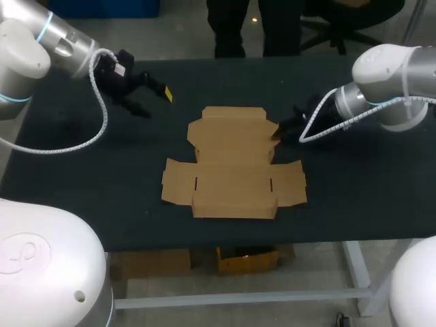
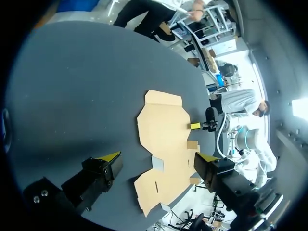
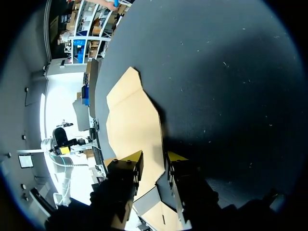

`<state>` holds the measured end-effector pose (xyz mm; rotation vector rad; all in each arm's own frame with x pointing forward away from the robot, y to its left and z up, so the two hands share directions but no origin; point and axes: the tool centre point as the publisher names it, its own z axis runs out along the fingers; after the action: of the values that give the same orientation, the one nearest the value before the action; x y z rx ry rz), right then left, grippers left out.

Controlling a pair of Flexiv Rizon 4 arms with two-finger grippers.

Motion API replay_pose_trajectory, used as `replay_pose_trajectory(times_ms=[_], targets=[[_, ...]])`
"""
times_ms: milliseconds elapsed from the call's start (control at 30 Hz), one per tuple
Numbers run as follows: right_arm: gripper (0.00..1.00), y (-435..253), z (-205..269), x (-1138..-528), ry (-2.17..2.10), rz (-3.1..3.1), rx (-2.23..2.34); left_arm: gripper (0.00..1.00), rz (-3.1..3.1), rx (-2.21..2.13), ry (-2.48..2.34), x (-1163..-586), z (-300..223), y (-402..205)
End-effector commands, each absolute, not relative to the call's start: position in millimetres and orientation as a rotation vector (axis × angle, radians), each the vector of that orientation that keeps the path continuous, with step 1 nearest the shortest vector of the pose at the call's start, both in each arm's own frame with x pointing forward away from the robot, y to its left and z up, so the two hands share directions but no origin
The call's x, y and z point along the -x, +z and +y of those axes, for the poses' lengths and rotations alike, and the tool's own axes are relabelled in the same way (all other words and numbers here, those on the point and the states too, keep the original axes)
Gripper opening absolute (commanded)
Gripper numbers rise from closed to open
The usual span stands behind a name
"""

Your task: Assemble the packaging by folding the flat box into shape, placing the metal phone stand inside, and closing the box properly

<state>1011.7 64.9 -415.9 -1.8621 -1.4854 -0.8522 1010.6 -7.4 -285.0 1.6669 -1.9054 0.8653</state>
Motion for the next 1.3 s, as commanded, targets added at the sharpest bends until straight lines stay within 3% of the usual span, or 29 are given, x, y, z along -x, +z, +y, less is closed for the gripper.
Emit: replay_pose_trajectory(times_ms=[33, 333, 567, 700, 1100, 1167, 1300], targets=[[0.27, -422, 68, -1016, -0.861, -1.475, 1.842, 1.0, -1.903, -1.666, 0.868, -1010, -5, -286], [0.28, -424, 74, -1019, -0.893, -1.456, 1.819, 1.0, -1.896, -1.669, 0.876, -1009, -1, -286], [0.22, -426, 74, -1020, -0.95, -1.42, 1.8, 1.0, -1.894, -1.672, 0.879, -1009, 1, -287], [0.0, -424, 74, -1021, -0.985, -1.412, 1.785, 1.0, -1.896, -1.671, 0.88, -1009, 1, -286], [0.0, -414, 72, -1018, -1.044, -1.428, 1.772, 1.0, -1.902, -1.668, 0.879, -1007, -1, -285], [0.22, -414, 72, -1017, -1.039, -1.437, 1.771, 1.0, -1.903, -1.667, 0.879, -1007, -2, -285], [0.39, -413, 71, -1018, -1.03, -1.443, 1.776, 1.0, -1.907, -1.663, 0.881, -1007, -3, -284]])
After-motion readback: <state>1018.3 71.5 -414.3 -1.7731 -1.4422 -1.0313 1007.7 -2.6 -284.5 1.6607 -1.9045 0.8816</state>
